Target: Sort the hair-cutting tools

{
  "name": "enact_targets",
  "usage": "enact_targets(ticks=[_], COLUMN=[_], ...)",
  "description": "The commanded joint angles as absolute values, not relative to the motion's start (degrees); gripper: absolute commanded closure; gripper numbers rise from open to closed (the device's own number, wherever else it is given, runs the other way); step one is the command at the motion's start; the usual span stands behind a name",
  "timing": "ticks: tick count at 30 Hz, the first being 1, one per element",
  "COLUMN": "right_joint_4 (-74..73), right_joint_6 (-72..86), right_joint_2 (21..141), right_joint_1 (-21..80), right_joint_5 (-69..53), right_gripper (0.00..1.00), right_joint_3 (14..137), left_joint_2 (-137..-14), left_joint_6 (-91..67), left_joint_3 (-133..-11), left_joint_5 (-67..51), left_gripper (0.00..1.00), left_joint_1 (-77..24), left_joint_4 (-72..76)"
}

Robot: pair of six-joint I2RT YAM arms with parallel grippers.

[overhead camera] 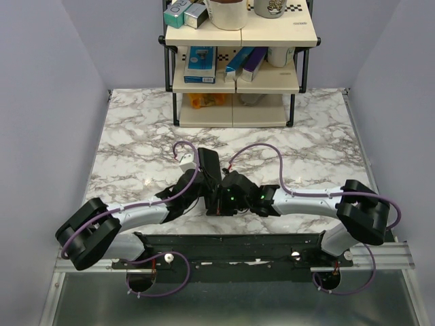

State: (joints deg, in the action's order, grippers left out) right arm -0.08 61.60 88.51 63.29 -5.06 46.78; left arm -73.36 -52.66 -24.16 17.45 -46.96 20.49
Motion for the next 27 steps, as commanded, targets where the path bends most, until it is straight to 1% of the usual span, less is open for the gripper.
enact_targets(ticks=[1, 5, 11, 19, 27], right_joint_4=[1.85, 0.44, 0.26, -4.74, -12.21], right_joint_6=[57.93, 54.94, 51.51, 46.85, 41.32], right_joint_2=[87.37, 87.36, 85.96, 82.0, 81.03], right_joint_1=[64.86, 66.44, 67.24, 67.85, 67.94], right_joint_5=[-7.12, -7.03, -6.51, -4.22, 4.04], right_gripper=[0.99, 0.99, 0.99, 0.99, 0.99], right_joint_3=[46.5, 46.58, 43.77, 41.14, 41.04], left_joint_2=[-70.67, -68.82, -66.45, -63.2, -60.74], left_joint_6=[-50.37, -49.22, -48.78, -48.78, -48.08], left_joint_3=[-27.15, -26.81, -29.26, -31.2, -34.01], left_joint_5=[18.19, 17.5, 16.61, 16.35, 10.55], left_gripper=[1.0, 1.0, 1.0, 1.0, 1.0], left_joint_1=[-47.2, -47.2, -46.94, -46.58, -46.32], left_joint_4=[21.36, 22.94, 17.06, 13.1, 7.84])
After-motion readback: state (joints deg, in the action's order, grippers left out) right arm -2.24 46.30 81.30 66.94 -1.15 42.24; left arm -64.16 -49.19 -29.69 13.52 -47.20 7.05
